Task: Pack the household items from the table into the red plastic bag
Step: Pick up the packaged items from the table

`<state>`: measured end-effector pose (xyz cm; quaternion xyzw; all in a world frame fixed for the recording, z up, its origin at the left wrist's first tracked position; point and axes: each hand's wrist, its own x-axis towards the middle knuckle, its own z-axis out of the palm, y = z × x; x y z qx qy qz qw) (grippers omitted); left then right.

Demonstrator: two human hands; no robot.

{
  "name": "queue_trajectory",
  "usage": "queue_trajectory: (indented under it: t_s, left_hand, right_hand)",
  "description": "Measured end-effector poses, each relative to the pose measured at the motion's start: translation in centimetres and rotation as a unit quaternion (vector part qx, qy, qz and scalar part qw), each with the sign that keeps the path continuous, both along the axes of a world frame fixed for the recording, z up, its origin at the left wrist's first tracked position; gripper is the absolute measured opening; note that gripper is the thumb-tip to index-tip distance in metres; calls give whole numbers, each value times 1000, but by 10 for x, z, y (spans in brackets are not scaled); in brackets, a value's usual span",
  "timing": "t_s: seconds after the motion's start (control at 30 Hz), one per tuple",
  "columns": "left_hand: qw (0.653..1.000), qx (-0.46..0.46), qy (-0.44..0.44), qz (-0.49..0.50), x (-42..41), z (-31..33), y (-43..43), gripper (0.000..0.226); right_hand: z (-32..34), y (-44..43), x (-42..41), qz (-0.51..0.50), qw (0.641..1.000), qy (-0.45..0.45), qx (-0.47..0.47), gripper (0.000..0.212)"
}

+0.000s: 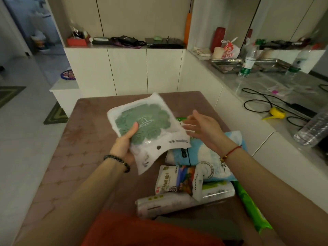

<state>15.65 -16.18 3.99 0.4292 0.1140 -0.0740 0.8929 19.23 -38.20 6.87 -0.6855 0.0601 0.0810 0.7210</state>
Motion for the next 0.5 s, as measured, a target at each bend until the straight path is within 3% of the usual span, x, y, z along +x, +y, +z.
queue_trajectory:
  t_s: [0.07,0.17,0.23,0.33,0.4,0.5]
  left_hand:
    - [995,61,33,74,-2,-6,16,32]
    - [987,85,59,120,-8,-9,35,18]
    - [987,76,61,128,-12,-7,43,17]
    - [988,47,61,136,-19,1,47,25]
    - [991,12,50,125,-22,7,47,18]
    - [991,-21,45,121,-30,16,44,16]
  right_hand:
    - [-25,-6,17,-113,990,51,-72,19]
    - [-59,-3,31,-66,974,172,-133,31]
    - [-68,3,36,-23,962,200,-185,31]
    - [-73,4,42,12,949,193,-251,34]
    - [-73,1,44,21,945,161,-283,33]
    - [-75,-2,44,-13,954,98,-282,32]
